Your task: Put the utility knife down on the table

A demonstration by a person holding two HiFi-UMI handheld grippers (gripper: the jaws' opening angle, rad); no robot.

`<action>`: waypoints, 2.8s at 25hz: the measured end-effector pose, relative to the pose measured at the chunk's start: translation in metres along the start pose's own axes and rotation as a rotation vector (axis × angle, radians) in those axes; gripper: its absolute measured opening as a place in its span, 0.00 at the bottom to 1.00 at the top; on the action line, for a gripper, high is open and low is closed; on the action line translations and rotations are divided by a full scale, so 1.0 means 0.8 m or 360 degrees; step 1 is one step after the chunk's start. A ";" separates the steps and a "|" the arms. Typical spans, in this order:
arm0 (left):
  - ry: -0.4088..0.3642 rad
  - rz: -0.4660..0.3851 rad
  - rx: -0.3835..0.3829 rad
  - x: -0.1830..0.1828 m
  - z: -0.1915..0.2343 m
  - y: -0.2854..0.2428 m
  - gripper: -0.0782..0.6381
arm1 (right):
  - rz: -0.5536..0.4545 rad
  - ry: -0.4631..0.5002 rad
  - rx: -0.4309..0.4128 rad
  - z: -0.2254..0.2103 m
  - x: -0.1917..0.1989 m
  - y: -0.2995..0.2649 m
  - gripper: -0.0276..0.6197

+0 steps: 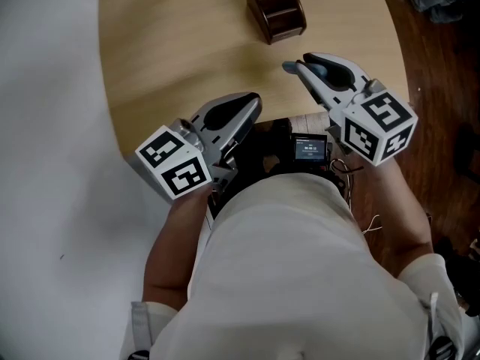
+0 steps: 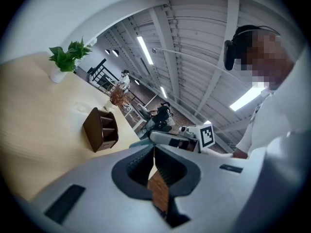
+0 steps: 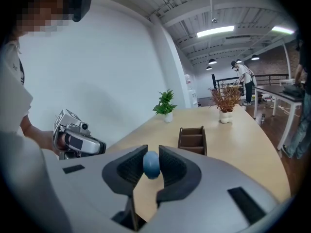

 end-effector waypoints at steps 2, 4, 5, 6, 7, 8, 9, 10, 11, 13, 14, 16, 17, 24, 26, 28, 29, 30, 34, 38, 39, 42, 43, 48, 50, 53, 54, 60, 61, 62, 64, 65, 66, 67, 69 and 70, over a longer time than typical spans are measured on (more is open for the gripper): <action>-0.0011 0.0024 -0.0008 0.000 0.002 -0.006 0.12 | -0.0008 -0.0003 0.0003 -0.005 0.002 -0.001 0.16; -0.0021 0.0043 -0.0013 -0.001 0.006 -0.012 0.12 | -0.0015 -0.0003 0.0006 -0.009 0.002 -0.004 0.16; -0.0022 0.0051 -0.0013 -0.002 0.008 -0.015 0.12 | -0.0013 -0.0003 0.0008 -0.011 0.002 -0.006 0.16; -0.0020 0.0057 -0.0012 -0.002 0.011 -0.017 0.12 | -0.0009 -0.0002 0.0012 -0.014 0.003 -0.008 0.16; -0.0018 0.0062 -0.0011 -0.002 0.014 -0.020 0.12 | -0.0003 -0.0001 0.0015 -0.017 0.004 -0.011 0.16; -0.0017 0.0066 -0.0011 -0.003 0.018 -0.023 0.12 | 0.0001 0.0001 0.0018 -0.019 0.005 -0.014 0.16; -0.0017 0.0071 -0.0011 -0.004 0.021 -0.026 0.12 | 0.0004 0.0004 0.0019 -0.022 0.006 -0.018 0.16; -0.0016 0.0076 -0.0012 -0.005 0.025 -0.029 0.12 | 0.0008 0.0005 0.0019 -0.026 0.007 -0.022 0.16; -0.0013 0.0082 -0.0012 -0.006 0.029 -0.033 0.12 | 0.0014 0.0005 0.0019 -0.029 0.007 -0.027 0.16; 0.0007 0.0096 -0.0007 -0.009 0.040 -0.042 0.12 | 0.0039 0.0003 0.0017 -0.037 0.009 -0.039 0.16; 0.0024 0.0104 -0.0004 -0.010 0.047 -0.047 0.12 | 0.0053 0.0001 0.0017 -0.042 0.011 -0.046 0.16; 0.0049 0.0123 0.0007 -0.011 0.057 -0.057 0.11 | 0.0074 -0.0001 0.0022 -0.050 0.013 -0.057 0.16; 0.0053 0.0133 0.0016 -0.012 0.060 -0.061 0.12 | 0.0077 -0.0002 0.0026 -0.052 0.014 -0.060 0.16; 0.0053 0.0170 0.0046 -0.007 0.072 -0.073 0.12 | 0.0069 0.0004 0.0055 -0.054 0.017 -0.067 0.16; 0.0057 0.0181 0.0043 -0.008 0.073 -0.075 0.12 | 0.0064 0.0003 0.0059 -0.054 0.014 -0.067 0.16; 0.0052 0.0192 0.0052 -0.009 0.073 -0.078 0.12 | 0.0060 0.0001 0.0064 -0.054 0.013 -0.068 0.16; 0.0047 0.0197 0.0058 -0.009 0.074 -0.079 0.12 | 0.0056 0.0002 0.0067 -0.055 0.012 -0.068 0.16; 0.0041 0.0201 0.0062 -0.008 0.075 -0.080 0.12 | 0.0050 0.0006 0.0071 -0.054 0.012 -0.069 0.16; 0.0007 0.0199 0.0063 -0.009 0.072 -0.079 0.12 | 0.0005 0.0046 0.0086 -0.050 0.006 -0.065 0.16; -0.0020 0.0190 0.0062 -0.016 0.074 -0.080 0.12 | -0.0024 0.0091 0.0097 -0.049 -0.004 -0.068 0.16; -0.0017 0.0192 0.0065 -0.016 0.075 -0.080 0.12 | -0.0022 0.0099 0.0103 -0.050 -0.005 -0.070 0.16; -0.0006 0.0198 0.0087 -0.016 0.088 -0.085 0.12 | -0.0013 0.0128 0.0134 -0.058 -0.004 -0.084 0.16; 0.0009 0.0204 0.0093 -0.015 0.096 -0.089 0.12 | -0.0002 0.0130 0.0141 -0.062 -0.002 -0.092 0.16; 0.0136 0.0263 0.0081 -0.004 0.128 -0.104 0.12 | 0.0101 0.0089 0.0134 -0.082 0.020 -0.126 0.16; 0.0074 0.0242 0.0015 -0.010 0.119 -0.098 0.12 | 0.0039 0.0123 0.0085 -0.073 0.011 -0.126 0.16; -0.0081 0.0186 -0.0115 -0.023 0.092 -0.075 0.12 | -0.0118 0.0196 -0.0015 -0.045 -0.013 -0.115 0.16; -0.0094 0.0180 -0.0131 -0.020 0.082 -0.072 0.12 | -0.0134 0.0208 -0.0024 -0.040 -0.014 -0.109 0.16; -0.0073 0.0171 -0.0152 -0.017 0.076 -0.068 0.12 | -0.0106 0.0412 0.0010 -0.036 -0.004 -0.121 0.16; -0.0069 0.0170 -0.0157 -0.016 0.077 -0.067 0.12 | -0.0102 0.0445 0.0011 -0.036 -0.003 -0.124 0.16; -0.0063 0.0170 -0.0161 -0.015 0.078 -0.066 0.12 | -0.0101 0.0473 0.0012 -0.035 -0.002 -0.127 0.16; -0.0053 0.0170 -0.0166 -0.014 0.079 -0.066 0.12 | -0.0105 0.0511 0.0016 -0.034 -0.002 -0.129 0.16; -0.0050 0.0169 -0.0167 -0.014 0.079 -0.065 0.12 | -0.0107 0.0523 0.0017 -0.034 -0.003 -0.130 0.16; -0.0048 0.0167 -0.0169 -0.014 0.079 -0.065 0.12 | -0.0108 0.0533 0.0018 -0.034 -0.003 -0.132 0.16; -0.0047 0.0165 -0.0169 -0.014 0.079 -0.065 0.12 | -0.0110 0.0543 0.0019 -0.034 -0.004 -0.133 0.16; -0.0045 0.0163 -0.0168 -0.014 0.078 -0.066 0.12 | -0.0111 0.0566 0.0025 -0.034 -0.004 -0.135 0.16; -0.0045 0.0163 -0.0167 -0.014 0.078 -0.066 0.12 | -0.0109 0.0577 0.0030 -0.034 -0.004 -0.136 0.16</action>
Point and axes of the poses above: the fingertips, and each gripper's own axes: y backward along the fingers, z to its left, x out of its underside, the point moved 2 cm from there along y, backward along the fingers, and after that the axes turned 12 degrees about x, right-handed, at the moved point
